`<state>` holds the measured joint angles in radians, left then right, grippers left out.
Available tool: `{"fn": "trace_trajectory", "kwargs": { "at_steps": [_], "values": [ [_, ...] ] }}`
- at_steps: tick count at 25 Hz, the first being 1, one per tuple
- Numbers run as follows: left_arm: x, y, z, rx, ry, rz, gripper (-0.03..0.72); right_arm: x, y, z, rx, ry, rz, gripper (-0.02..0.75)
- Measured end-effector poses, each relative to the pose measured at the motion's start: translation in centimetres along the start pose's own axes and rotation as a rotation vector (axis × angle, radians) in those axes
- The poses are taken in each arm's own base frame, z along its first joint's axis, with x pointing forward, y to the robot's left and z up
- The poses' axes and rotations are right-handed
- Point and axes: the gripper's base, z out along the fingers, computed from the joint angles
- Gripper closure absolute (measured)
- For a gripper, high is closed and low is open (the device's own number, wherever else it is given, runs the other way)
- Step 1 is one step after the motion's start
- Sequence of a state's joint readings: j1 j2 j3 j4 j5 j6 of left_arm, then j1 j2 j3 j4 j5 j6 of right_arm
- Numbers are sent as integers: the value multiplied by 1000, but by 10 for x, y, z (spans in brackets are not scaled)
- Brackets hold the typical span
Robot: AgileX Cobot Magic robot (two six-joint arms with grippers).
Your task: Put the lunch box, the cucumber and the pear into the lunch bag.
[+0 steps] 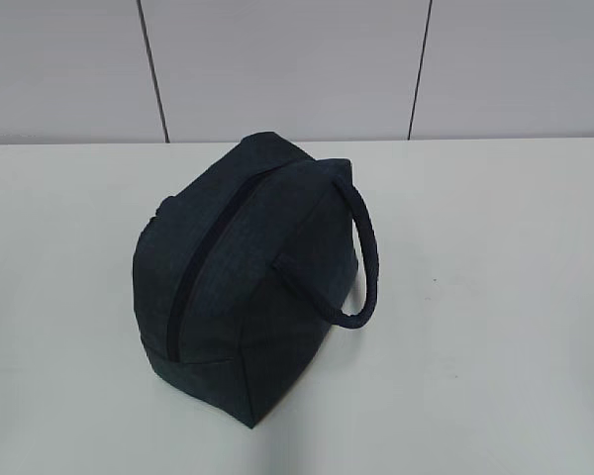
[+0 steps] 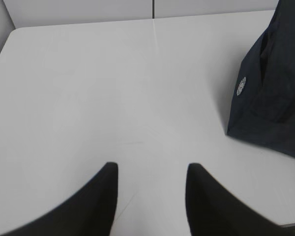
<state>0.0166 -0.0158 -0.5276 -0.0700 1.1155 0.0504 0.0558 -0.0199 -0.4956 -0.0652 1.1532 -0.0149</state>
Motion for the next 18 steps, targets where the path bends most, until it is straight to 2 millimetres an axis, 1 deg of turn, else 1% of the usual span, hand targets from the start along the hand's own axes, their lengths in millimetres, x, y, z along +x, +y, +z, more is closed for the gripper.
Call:
{"fn": "trace_trajectory", "kwargs": {
  "at_steps": [18],
  "values": [
    [0,-3,0,31,-2,-15,412,0,0,0,0,0,0,293]
  ]
}}
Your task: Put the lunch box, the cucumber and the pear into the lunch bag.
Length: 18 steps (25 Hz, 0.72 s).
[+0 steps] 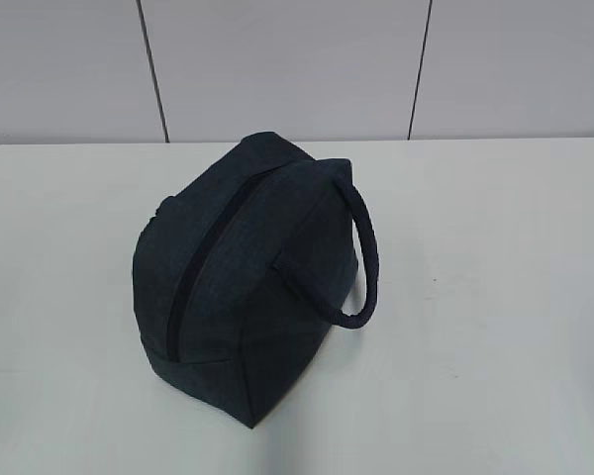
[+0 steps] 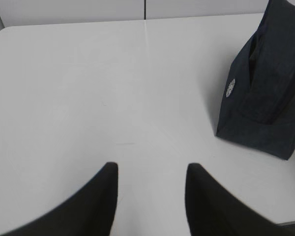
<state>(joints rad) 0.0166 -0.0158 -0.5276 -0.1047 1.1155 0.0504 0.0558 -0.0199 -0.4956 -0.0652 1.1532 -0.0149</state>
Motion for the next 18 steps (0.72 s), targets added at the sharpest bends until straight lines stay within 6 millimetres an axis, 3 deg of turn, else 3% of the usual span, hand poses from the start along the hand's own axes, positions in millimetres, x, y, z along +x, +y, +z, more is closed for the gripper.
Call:
{"fn": "trace_trajectory", "kwargs": {
  "at_steps": [18],
  "values": [
    [0,7,0,-73,4,36,412,0,0,0,0,0,0,293]
  ]
}}
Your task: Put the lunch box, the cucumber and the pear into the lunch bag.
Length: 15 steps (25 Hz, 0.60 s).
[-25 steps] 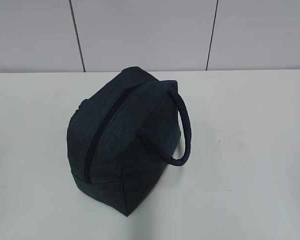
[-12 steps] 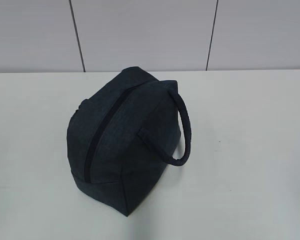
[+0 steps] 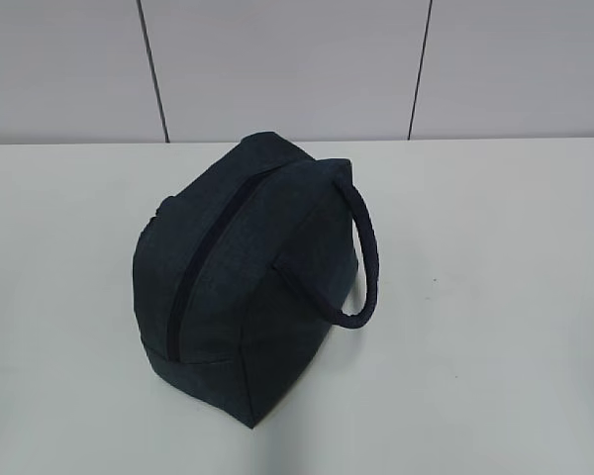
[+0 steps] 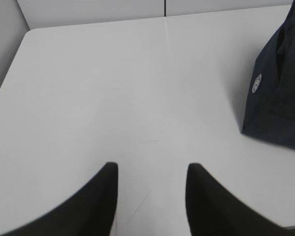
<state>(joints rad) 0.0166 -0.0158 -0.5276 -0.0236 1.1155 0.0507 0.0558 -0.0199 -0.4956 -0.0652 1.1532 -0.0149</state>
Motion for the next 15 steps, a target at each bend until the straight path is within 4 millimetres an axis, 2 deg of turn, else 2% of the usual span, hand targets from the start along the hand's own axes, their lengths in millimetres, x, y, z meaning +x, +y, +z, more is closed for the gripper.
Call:
{"fn": "trace_trajectory", "kwargs": {
  "at_steps": [15],
  "values": [
    [0,0,0,4,0,-1,412,0,0,0,0,0,0,293]
  ]
}}
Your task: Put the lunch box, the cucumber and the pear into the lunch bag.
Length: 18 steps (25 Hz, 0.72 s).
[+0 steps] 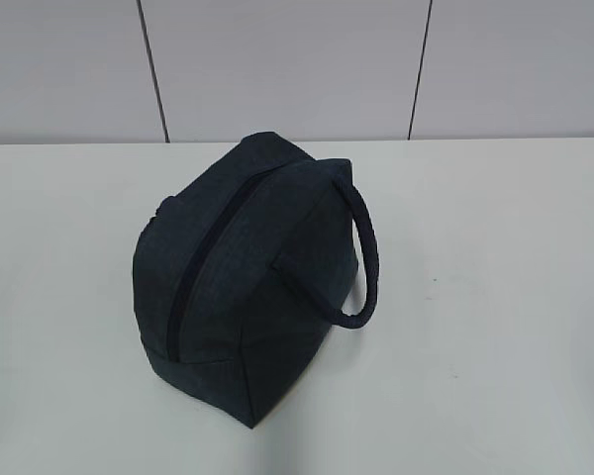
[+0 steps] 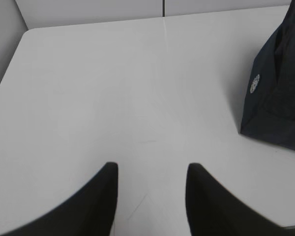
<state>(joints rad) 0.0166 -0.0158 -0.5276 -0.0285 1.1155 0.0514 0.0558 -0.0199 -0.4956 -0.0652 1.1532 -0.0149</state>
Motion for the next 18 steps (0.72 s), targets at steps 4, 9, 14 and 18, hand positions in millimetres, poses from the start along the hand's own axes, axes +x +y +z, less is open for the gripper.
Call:
{"fn": "trace_trajectory", "kwargs": {
  "at_steps": [4,9,14,18],
  "values": [
    [0,0,0,0,0,0,412,0,0,0,0,0,0,293],
    [0,0,0,0,0,0,412,0,0,0,0,0,0,293],
    [0,0,0,0,0,0,412,0,0,0,0,0,0,293],
    [0,0,0,0,0,0,412,0,0,0,0,0,0,293]
  ]
}}
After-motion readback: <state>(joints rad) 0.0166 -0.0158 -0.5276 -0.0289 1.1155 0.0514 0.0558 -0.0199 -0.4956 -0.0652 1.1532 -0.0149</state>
